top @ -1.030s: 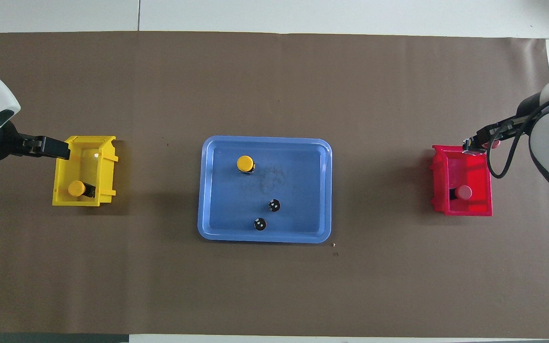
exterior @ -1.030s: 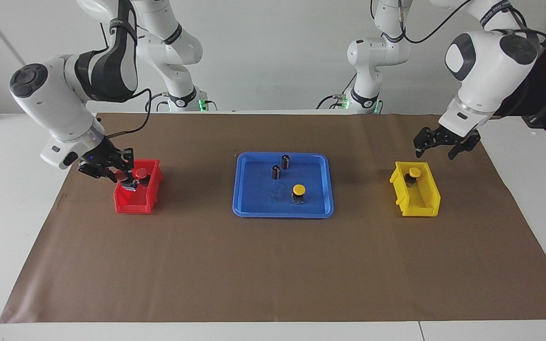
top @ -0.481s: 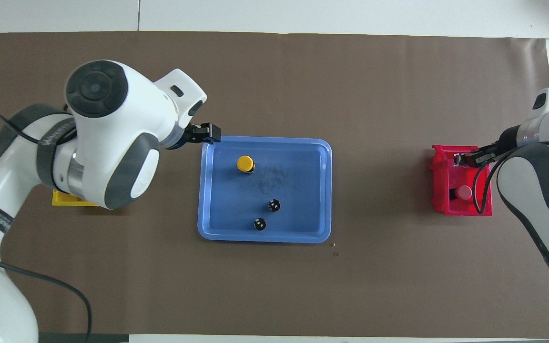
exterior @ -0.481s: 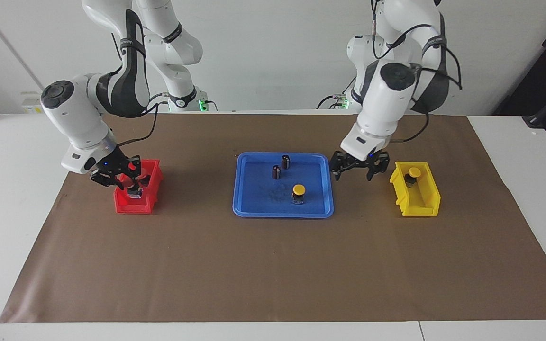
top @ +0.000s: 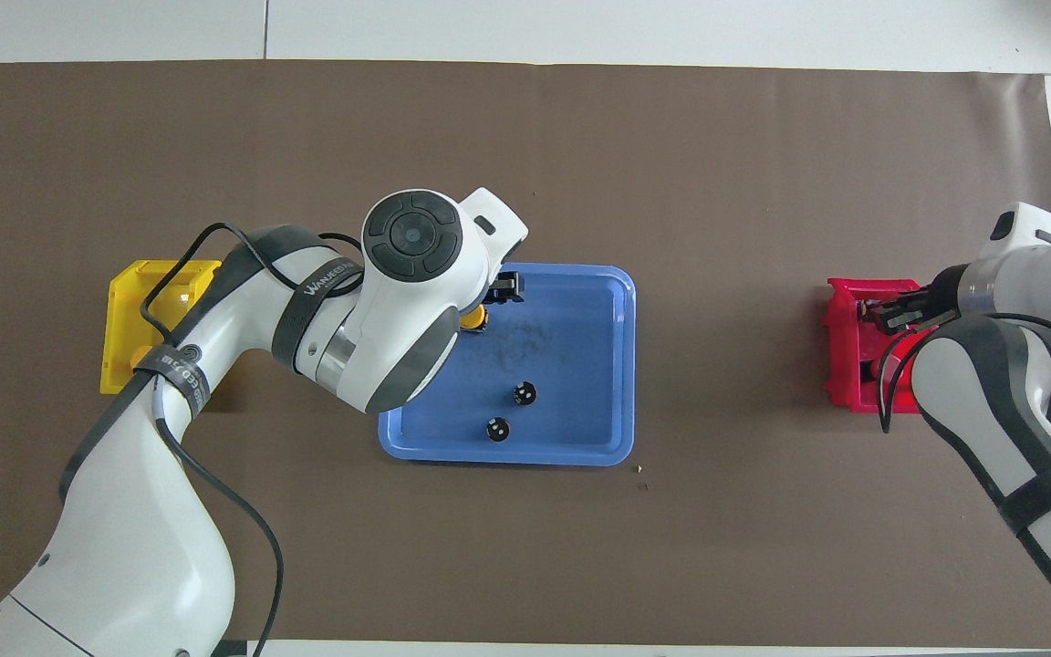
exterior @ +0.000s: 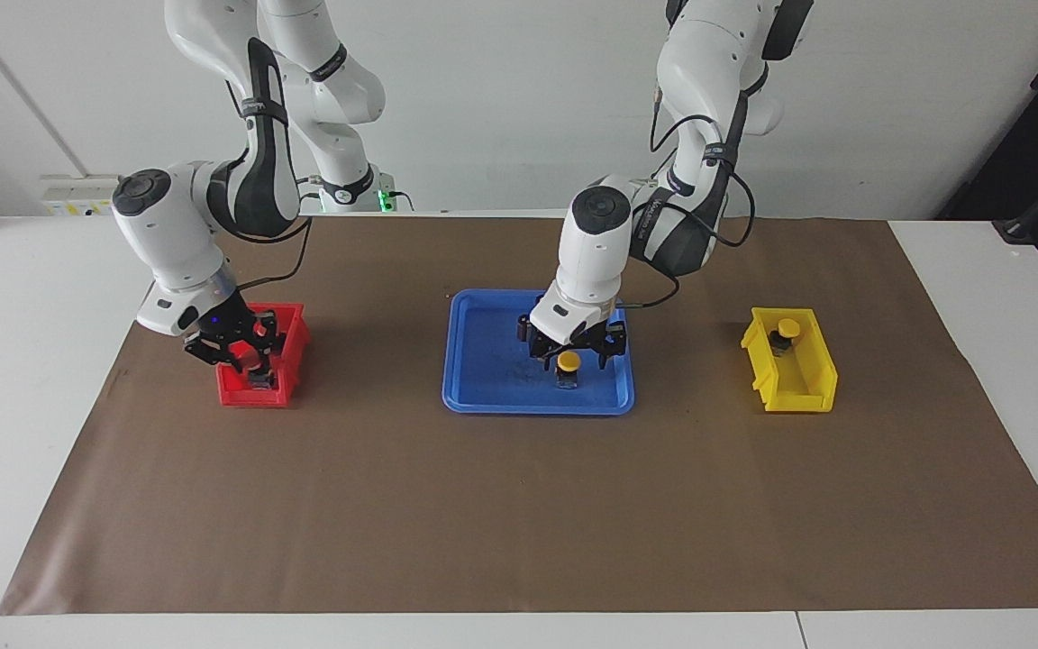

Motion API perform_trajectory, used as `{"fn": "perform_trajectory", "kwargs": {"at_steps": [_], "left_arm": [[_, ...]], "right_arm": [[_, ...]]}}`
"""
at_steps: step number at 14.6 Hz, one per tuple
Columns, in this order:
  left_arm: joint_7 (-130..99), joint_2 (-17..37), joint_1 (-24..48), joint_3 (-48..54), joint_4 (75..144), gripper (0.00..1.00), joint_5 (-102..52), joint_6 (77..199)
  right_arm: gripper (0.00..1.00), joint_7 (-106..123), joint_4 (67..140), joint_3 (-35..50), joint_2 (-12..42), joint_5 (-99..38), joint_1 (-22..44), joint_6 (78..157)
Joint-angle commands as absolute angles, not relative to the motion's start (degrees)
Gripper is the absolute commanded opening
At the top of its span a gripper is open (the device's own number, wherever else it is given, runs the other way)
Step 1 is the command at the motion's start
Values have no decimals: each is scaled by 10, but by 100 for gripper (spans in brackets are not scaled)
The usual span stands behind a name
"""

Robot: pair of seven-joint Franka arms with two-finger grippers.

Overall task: Sort red and yellow buttons by color
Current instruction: 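Release the red button in the bin while the left gripper reaches the yellow button, then grasp the yellow button with the left gripper while the right gripper withdraws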

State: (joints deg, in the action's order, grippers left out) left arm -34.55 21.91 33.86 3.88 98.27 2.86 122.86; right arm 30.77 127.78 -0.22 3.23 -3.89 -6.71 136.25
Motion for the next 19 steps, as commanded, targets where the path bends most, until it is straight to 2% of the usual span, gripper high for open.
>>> {"fn": "perform_trajectory", "kwargs": {"at_steps": [1, 2, 3, 4, 5, 7, 8, 9, 10, 11, 15, 17, 19], "left_arm": [[-356, 216, 342, 33, 989, 95, 43, 1230], [-356, 214, 343, 33, 997, 94, 43, 1230], [-356, 210, 343, 33, 1009, 94, 43, 1233], [-356, 207, 349, 34, 1019, 94, 43, 1234], [-357, 207, 352, 33, 1023, 94, 42, 1233], [-359, 204, 355, 33, 1024, 92, 40, 1233], [-363, 204, 355, 34, 1024, 87, 40, 1234], [-376, 204, 355, 34, 1022, 65, 39, 1235], [-387, 205, 354, 33, 1020, 20, 36, 1235], [-384, 206, 351, 33, 1020, 2, 36, 1240], [-385, 209, 345, 33, 1008, 1, 36, 1242], [-385, 203, 339, 29, 981, 1, 35, 1207], [-376, 176, 317, 26, 943, 1, 37, 1123]], "right_arm": [[38, 321, 1284, 2, 31, -47, -74, 1371], [66, 321, 1282, 2, 31, -47, -75, 1367], [81, 321, 1273, 2, 32, -47, -76, 1358], [86, 321, 1241, 1, 39, -47, -73, 1318], [98, 319, 1203, 1, 43, -47, -76, 1265], [100, 319, 1123, 0, 42, -44, -74, 1175], [100, 310, 1088, 0, 38, -43, -71, 1129], [100, 280, 1056, 1, 33, -42, -70, 1084], [100, 245, 1023, 2, 29, -41, -70, 1045], [100, 218, 984, 4, 29, -39, -69, 1005], [100, 165, 880, -1, 28, -15, -76, 872], [100, 163, 874, -3, 29, 18, -78, 854], [100, 156, 892, -14, 20, 19, -79, 863]]}}
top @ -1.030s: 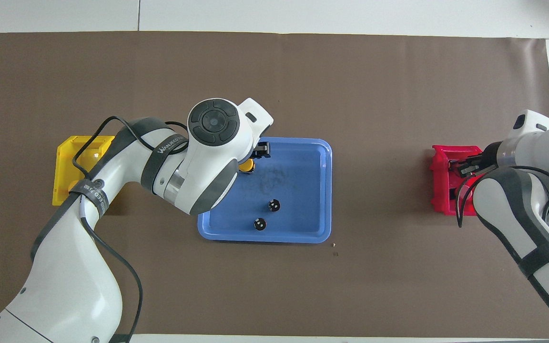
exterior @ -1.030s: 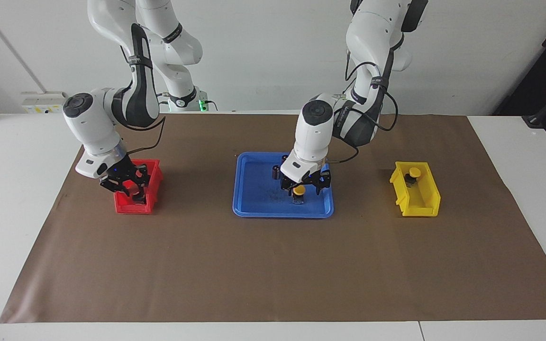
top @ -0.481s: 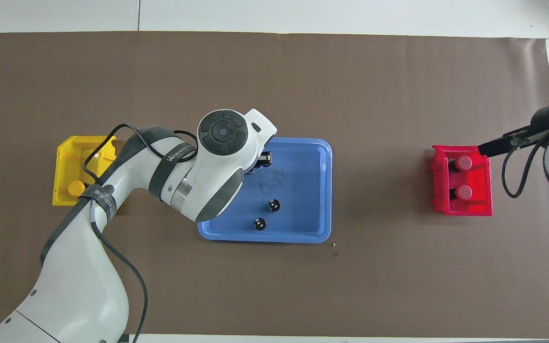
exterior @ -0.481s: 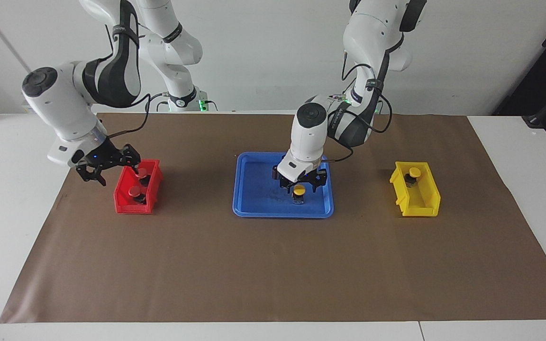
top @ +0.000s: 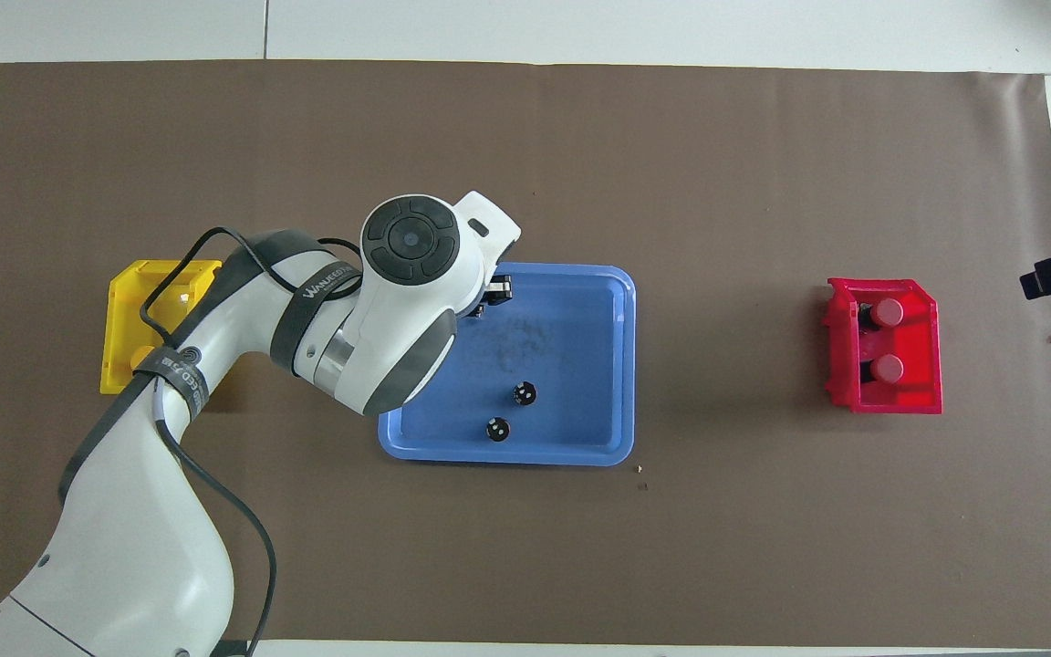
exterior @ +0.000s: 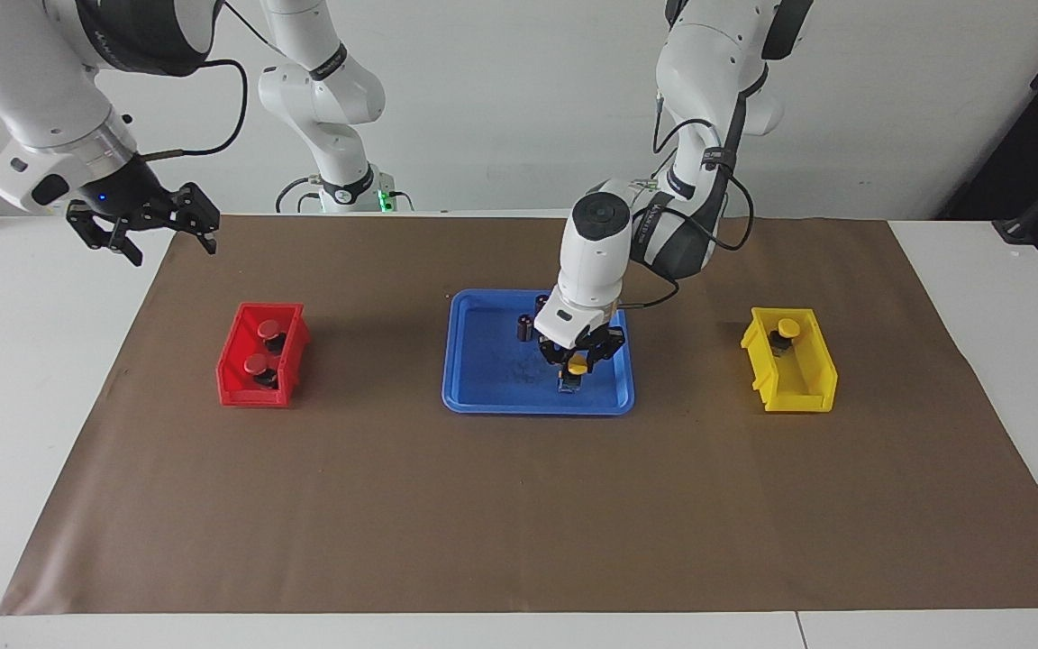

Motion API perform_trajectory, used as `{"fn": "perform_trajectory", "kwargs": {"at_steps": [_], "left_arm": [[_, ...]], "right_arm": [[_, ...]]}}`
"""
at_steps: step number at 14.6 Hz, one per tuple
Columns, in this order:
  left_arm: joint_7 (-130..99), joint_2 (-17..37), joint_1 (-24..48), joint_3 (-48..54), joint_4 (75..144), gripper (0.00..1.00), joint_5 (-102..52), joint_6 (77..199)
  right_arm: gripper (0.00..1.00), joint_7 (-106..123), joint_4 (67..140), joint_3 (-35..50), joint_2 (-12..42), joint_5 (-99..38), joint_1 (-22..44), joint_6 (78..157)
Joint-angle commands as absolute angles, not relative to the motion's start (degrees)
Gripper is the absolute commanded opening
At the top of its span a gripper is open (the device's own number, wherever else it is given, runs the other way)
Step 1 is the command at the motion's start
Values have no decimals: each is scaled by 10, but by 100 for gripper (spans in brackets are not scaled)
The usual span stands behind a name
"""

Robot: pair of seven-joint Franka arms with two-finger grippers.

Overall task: Sort red and yellow buttons by color
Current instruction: 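Grasp the yellow button with the left gripper while the right gripper withdraws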

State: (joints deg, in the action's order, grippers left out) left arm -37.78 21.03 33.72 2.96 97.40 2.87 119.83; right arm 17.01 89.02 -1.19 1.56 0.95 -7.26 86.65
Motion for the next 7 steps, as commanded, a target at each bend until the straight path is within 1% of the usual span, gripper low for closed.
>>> {"fn": "perform_trajectory", "kwargs": {"at_steps": [1, 2, 4, 7], "left_arm": [[-339, 158, 292, 25, 935, 1, 38, 1088], [-279, 133, 251, 25, 934, 1, 36, 1065], [-175, 108, 181, 25, 934, 1, 36, 1031], [-56, 96, 94, 25, 942, 1, 35, 1018]], "right_arm": [[100, 143, 895, -15, 15, 19, -75, 860], [100, 130, 896, -18, 13, 19, -65, 860], [100, 121, 896, -25, 11, 21, -47, 850], [100, 120, 895, -31, 11, 21, -42, 851]]}}
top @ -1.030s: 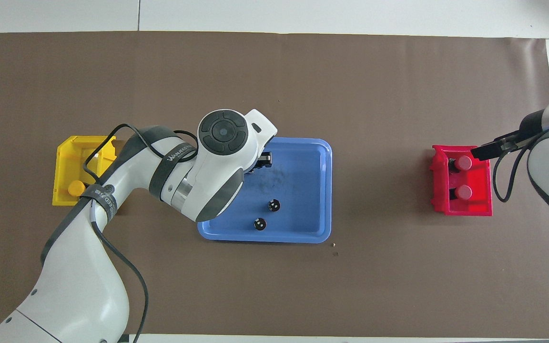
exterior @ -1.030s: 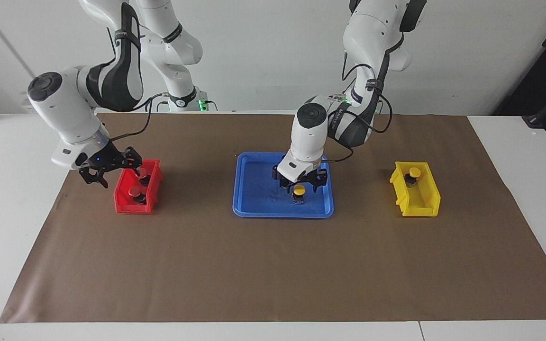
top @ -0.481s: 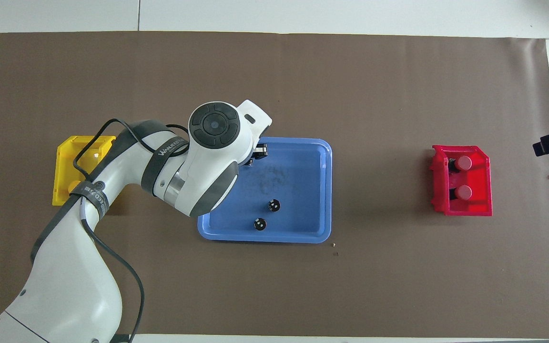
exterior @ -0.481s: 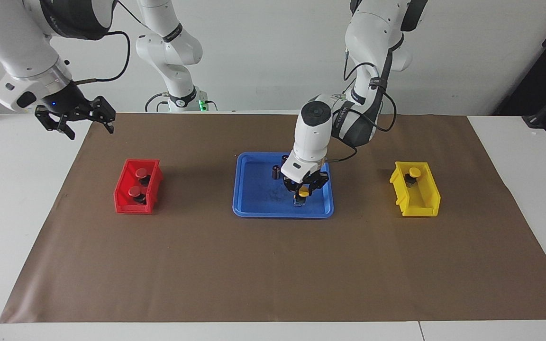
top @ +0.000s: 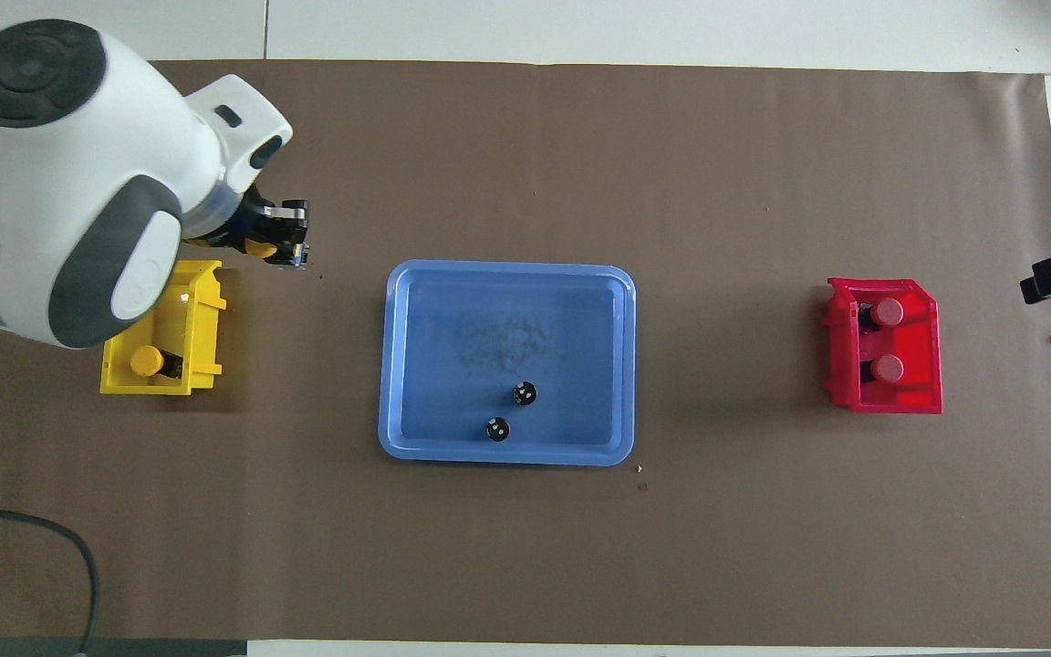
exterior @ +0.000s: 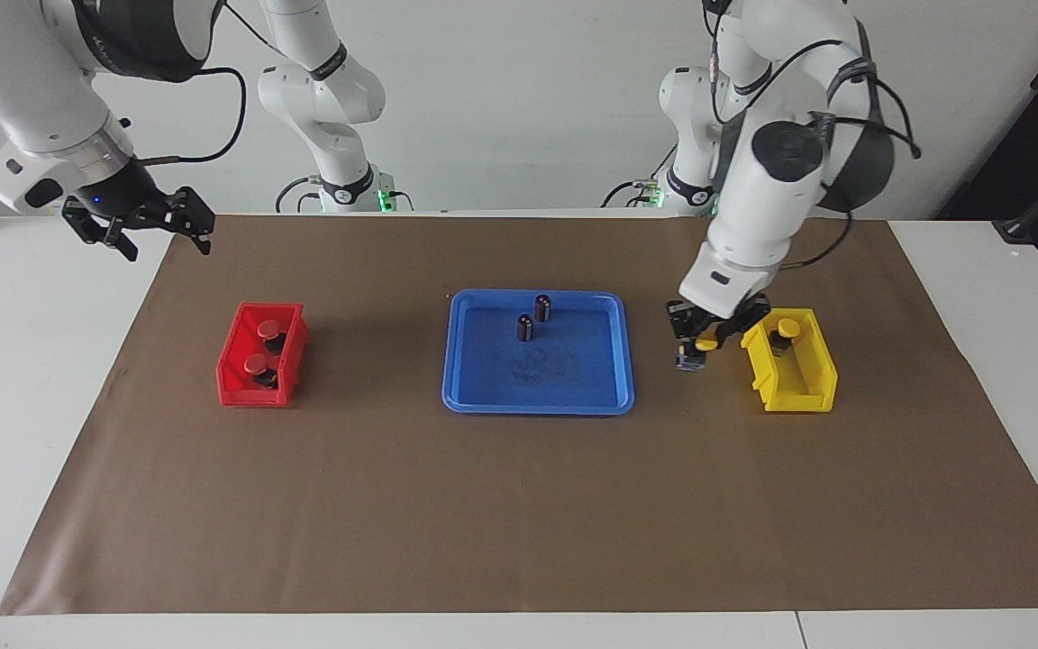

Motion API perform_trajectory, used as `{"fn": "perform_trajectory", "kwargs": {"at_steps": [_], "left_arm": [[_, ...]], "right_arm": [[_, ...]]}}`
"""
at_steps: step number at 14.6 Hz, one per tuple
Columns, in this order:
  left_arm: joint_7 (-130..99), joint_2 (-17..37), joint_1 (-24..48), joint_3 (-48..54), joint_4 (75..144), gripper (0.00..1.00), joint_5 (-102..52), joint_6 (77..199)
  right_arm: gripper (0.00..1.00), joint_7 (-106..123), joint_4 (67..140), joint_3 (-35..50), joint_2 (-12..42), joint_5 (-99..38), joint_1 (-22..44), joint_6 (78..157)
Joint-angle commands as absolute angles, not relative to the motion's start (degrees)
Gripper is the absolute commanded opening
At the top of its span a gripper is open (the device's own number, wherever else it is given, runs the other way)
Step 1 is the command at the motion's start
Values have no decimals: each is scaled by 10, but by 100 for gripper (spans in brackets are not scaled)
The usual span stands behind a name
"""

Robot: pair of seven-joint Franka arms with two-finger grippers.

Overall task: Sort red and yellow buttons by color
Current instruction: 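Carry the yellow button into the yellow bin and open the left gripper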

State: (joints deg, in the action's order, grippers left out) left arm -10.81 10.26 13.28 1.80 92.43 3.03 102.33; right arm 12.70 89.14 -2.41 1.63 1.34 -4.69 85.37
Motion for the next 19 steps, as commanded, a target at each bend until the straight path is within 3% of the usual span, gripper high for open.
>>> {"fn": "perform_trajectory", "kwargs": {"at_steps": [1, 3, 9, 14, 19], "left_arm": [[-50, 91, 78, 25, 953, 1, 35, 1020], [-45, 71, 34, 26, 1000, 1, 34, 1042], [-10, 17, -6, 24, 1144, 1, 35, 1162], [-11, 24, -10, 23, 1215, 1, 35, 1267], [-15, 50, -9, 24, 1225, 2, 35, 1316]], "right_arm": [[100, 120, 893, -30, 12, 21, -42, 851], [100, 120, 890, -25, 17, 20, -42, 851], [100, 120, 890, -25, 17, 21, -40, 849], [100, 120, 891, -24, 17, 21, -40, 850], [100, 120, 891, -23, 17, 21, -40, 850]]}}
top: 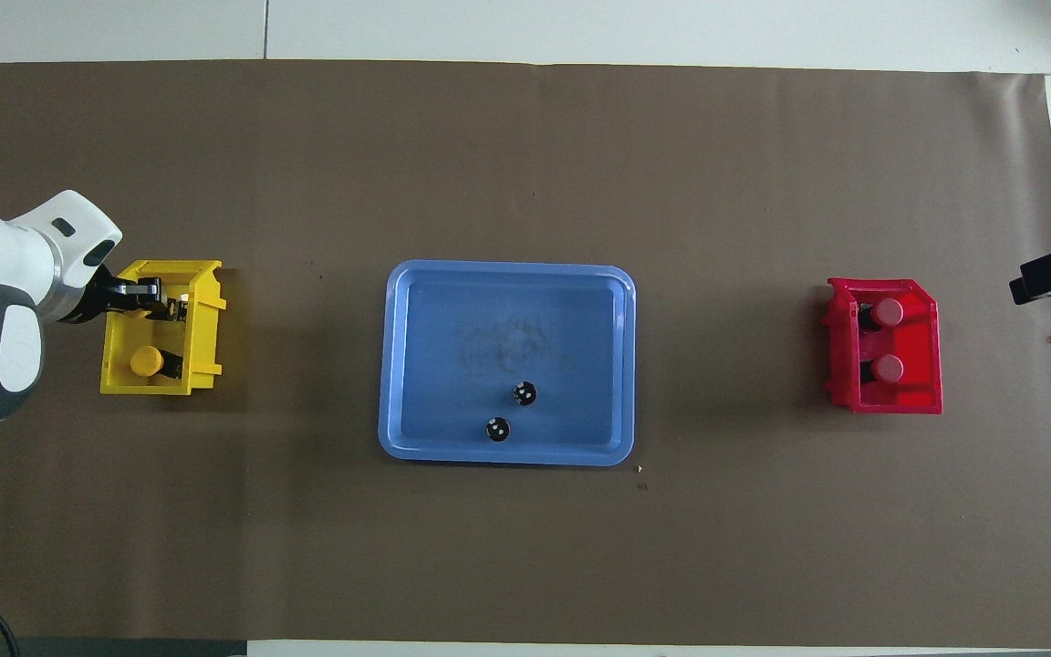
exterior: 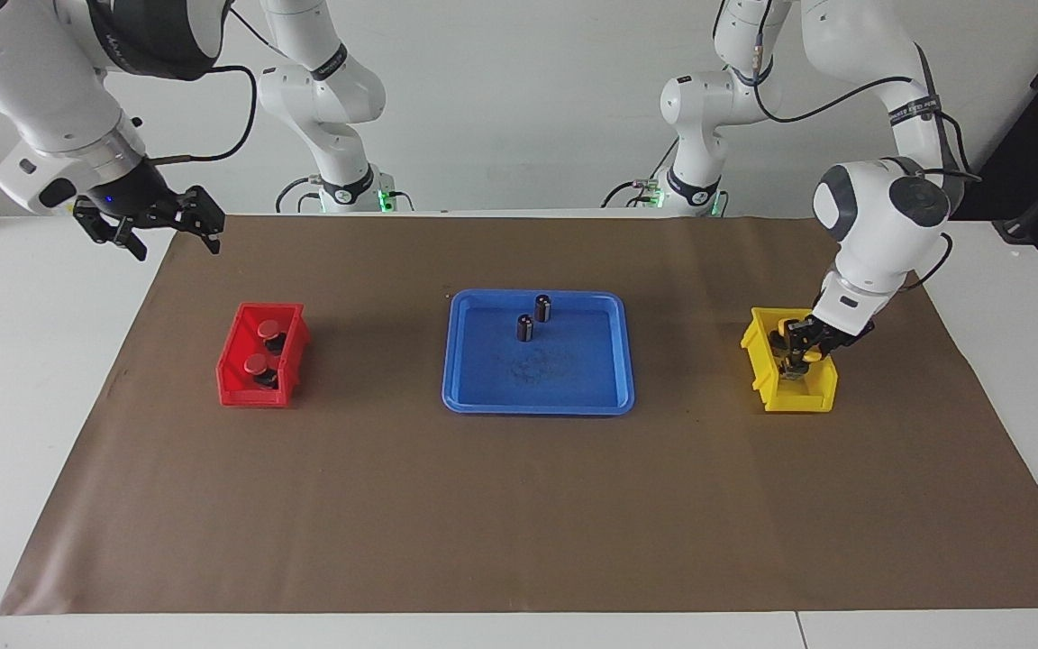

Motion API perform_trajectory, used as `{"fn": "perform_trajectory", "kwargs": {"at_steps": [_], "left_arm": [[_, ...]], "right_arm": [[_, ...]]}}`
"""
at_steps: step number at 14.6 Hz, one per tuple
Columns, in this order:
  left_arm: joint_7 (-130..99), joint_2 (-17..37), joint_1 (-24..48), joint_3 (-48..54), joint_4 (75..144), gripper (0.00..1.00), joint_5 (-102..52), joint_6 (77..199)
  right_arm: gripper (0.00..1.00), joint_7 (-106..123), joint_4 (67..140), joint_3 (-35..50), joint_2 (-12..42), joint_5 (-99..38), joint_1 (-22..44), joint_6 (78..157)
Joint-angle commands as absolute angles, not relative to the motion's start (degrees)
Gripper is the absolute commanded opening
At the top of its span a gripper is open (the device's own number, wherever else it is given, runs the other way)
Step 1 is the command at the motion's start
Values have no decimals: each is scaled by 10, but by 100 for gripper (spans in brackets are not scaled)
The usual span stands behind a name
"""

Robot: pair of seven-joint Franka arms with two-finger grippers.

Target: Sort red and yellow buttons by color

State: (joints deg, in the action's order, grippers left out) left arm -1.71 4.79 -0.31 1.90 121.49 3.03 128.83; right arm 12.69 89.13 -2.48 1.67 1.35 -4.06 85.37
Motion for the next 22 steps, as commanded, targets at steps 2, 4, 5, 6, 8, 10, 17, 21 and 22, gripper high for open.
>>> {"fn": "perform_trajectory", "kwargs": {"at_steps": [2, 4, 5, 6, 8, 10, 17, 21, 22], "left_arm": [[-14, 62, -9, 23, 1227, 4, 35, 1327], [-14, 68, -9, 23, 1227, 10, 35, 1335], [-13, 69, -10, 23, 1225, 26, 35, 1333], [-14, 69, -10, 23, 1223, 42, 35, 1332], [-15, 69, -8, 23, 1218, 47, 35, 1325], [-15, 67, -8, 23, 1202, 53, 35, 1304], [-13, 68, -7, 24, 1117, 80, 36, 1210], [-6, 70, 4, 29, 1010, 100, 35, 1080], [-2, 69, 11, 29, 979, 100, 34, 1036]], "right_arm": [[100, 120, 890, -23, 17, 20, -39, 849], [100, 120, 890, -23, 17, 20, -40, 850], [100, 120, 890, -23, 17, 19, -40, 850], [100, 120, 890, -23, 17, 19, -40, 851], [100, 120, 890, -23, 17, 19, -39, 851], [100, 120, 891, -23, 17, 19, -40, 852], [100, 120, 890, -23, 17, 20, -40, 852], [100, 120, 891, -23, 17, 19, -40, 850], [100, 120, 890, -23, 17, 19, -40, 850]]}}
